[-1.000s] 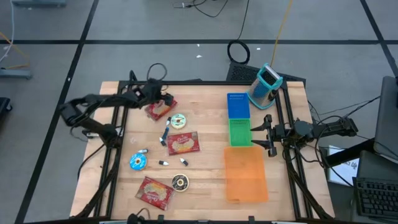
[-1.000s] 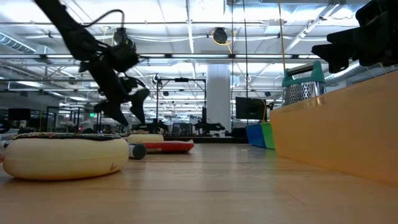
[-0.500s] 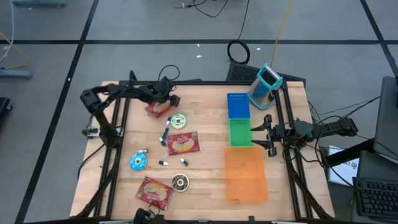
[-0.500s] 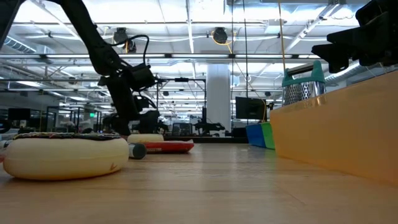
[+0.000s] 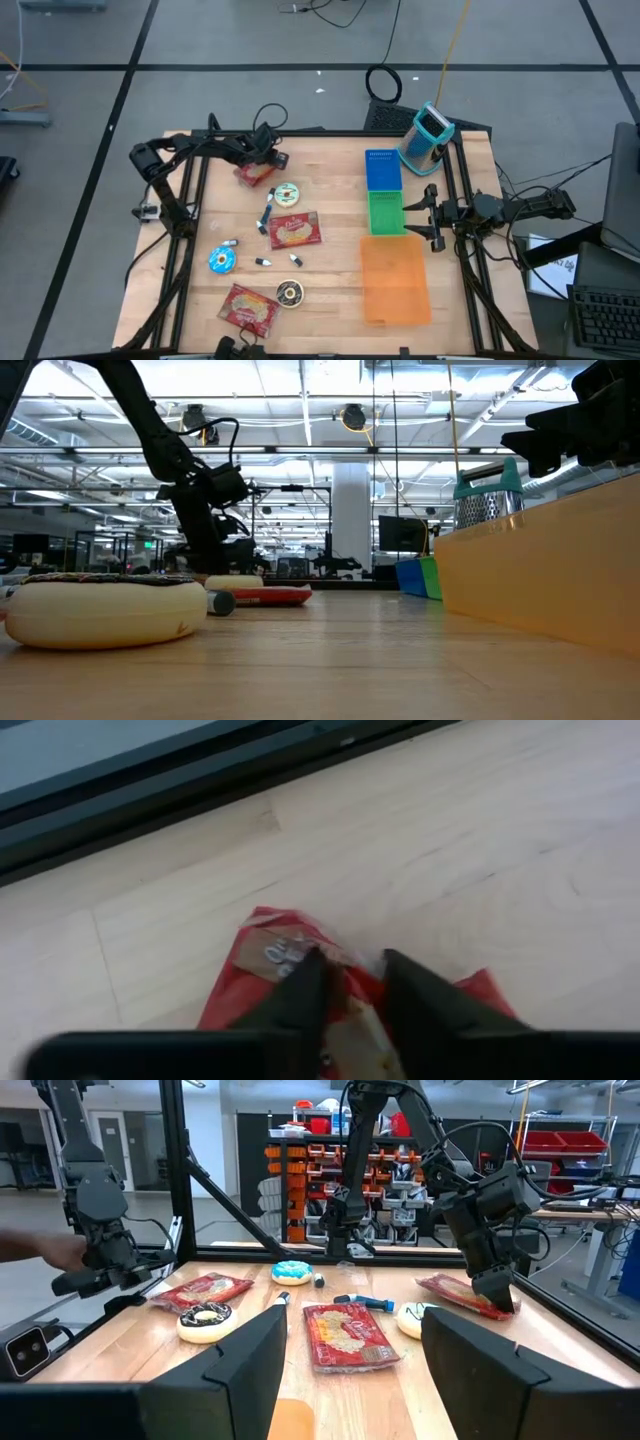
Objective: Pick & Place Food Item
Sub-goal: Put the top red popcorn bag into the orange bin
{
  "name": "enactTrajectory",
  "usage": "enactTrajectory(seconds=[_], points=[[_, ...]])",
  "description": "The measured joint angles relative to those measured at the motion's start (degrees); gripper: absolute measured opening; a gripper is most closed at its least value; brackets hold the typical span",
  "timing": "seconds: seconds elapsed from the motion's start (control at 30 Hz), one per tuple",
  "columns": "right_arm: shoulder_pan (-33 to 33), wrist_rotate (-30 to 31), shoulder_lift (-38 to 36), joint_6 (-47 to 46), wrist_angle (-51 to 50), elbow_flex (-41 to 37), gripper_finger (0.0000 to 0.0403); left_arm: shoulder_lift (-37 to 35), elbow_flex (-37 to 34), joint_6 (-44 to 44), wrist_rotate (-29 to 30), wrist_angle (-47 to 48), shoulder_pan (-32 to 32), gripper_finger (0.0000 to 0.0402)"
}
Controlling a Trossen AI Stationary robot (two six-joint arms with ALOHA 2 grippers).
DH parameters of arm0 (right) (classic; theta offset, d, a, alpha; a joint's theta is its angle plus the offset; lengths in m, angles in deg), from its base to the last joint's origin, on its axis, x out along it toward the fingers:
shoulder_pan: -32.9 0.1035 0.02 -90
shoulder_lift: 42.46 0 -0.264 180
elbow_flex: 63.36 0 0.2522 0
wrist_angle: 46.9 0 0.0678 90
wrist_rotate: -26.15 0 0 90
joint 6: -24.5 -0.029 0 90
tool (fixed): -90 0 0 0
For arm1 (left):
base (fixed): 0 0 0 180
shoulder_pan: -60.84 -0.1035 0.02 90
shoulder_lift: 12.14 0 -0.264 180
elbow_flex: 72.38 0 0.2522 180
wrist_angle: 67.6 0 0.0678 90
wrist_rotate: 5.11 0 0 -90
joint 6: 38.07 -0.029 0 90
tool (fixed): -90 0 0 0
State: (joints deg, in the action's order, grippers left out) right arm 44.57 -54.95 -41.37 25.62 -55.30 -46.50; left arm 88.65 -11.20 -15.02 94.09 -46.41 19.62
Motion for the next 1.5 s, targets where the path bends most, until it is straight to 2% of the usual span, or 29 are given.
enactTrajectory(seconds=[0.07,0.1,0.33,0.73,0.93,1.1,1.17,1.27,1.4,1.5], points=[[0.01,0.0,0.0,0.0,0.0,0.0,0.0222,0.02,0.0,-0.46,-0.35,-0.17,0.1,0.0023],[0.01,0.0,0.01,0.0,0.0,-0.01,0.0222,0.02,0.0,-0.77,-0.43,-0.25,0.1,0.0013],[0.01,0.0,-0.01,0.0,0.0,0.0,0.0222,-3.69,-0.28,-3.34,-1.09,0.94,0.32,0.0004],[0.0,-0.05,0.0,-0.61,1.71,0.0,0.0222,-25.7,-0.28,-6.5,-1.51,-0.28,6.34,0.0001],[0.01,-0.09,0.01,-12.1,7.93,-0.01,0.0222,-33.68,-0.2,-9.39,-14.2,-4.72,11.01,0.0001],[0.0,0.01,-0.01,-12.47,12.64,-0.01,0.0222,-35.9,-0.17,-18.27,-30.95,-9.14,16.56,0.0001],[-0.01,0.15,0.01,-12.46,13.59,-0.01,0.0222,-35.91,-0.17,-19.48,-35.37,-11.37,18.91,0.0001],[0.01,1.15,0.01,-12.44,14.05,-0.01,0.0222,-35.82,-0.17,-19.77,-38.44,-12.29,21.81,0.0001],[0.01,5.72,0.74,-11.77,14.23,-0.01,0.0222,-35.12,-0.17,-19.74,-41.21,-14.3,25.72,0.0],[0.01,5.95,3.71,-11.59,19.16,-0.01,0.0222,-33.97,-0.17,-20.51,-43.3,-17.14,28.92,0.0]])
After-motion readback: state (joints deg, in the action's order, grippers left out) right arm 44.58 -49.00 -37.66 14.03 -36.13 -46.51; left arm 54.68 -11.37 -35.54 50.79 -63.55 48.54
